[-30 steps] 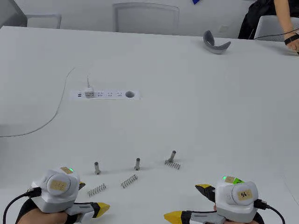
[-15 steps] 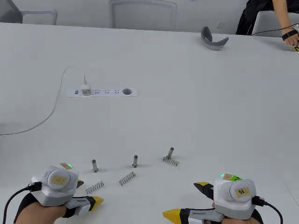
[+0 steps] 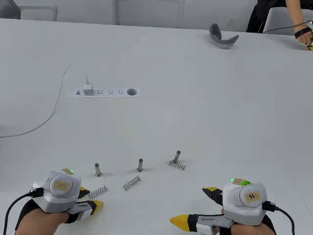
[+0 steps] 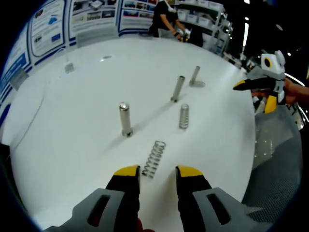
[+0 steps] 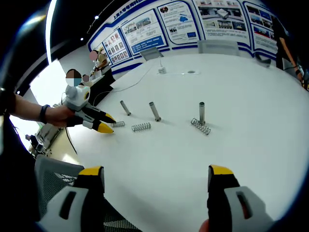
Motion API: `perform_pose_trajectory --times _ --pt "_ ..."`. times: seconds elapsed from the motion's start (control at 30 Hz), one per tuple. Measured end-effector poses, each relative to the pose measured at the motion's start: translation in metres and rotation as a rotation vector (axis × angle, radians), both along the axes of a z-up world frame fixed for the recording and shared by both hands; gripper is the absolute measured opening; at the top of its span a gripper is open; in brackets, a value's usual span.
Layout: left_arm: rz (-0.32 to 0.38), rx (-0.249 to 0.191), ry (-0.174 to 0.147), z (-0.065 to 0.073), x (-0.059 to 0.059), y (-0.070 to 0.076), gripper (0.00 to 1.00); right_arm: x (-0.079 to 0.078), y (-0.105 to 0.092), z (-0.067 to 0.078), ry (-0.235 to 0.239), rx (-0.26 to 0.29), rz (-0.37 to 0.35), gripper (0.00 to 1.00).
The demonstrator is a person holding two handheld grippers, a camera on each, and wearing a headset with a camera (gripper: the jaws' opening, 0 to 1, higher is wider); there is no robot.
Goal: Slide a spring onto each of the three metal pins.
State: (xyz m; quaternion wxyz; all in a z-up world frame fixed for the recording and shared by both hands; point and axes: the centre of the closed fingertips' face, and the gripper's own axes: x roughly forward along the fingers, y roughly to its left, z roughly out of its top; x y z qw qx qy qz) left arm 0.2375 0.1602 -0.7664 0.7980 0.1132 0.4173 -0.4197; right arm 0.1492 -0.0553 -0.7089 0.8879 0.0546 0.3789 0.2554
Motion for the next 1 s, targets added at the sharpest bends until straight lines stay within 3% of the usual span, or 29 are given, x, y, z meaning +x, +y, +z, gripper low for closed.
perform_pose_trajectory --times 0.5,1.0 --pt "0.021 0.021 -0.034 -0.002 0.009 0.005 0.11 -0.003 0.012 -0.001 0.005 0.01 0.021 0.9" --pt "0.022 0.022 -0.012 0.002 -0.001 0.01 0.11 -0.005 0.013 0.001 0.009 0.021 0.021 0.89"
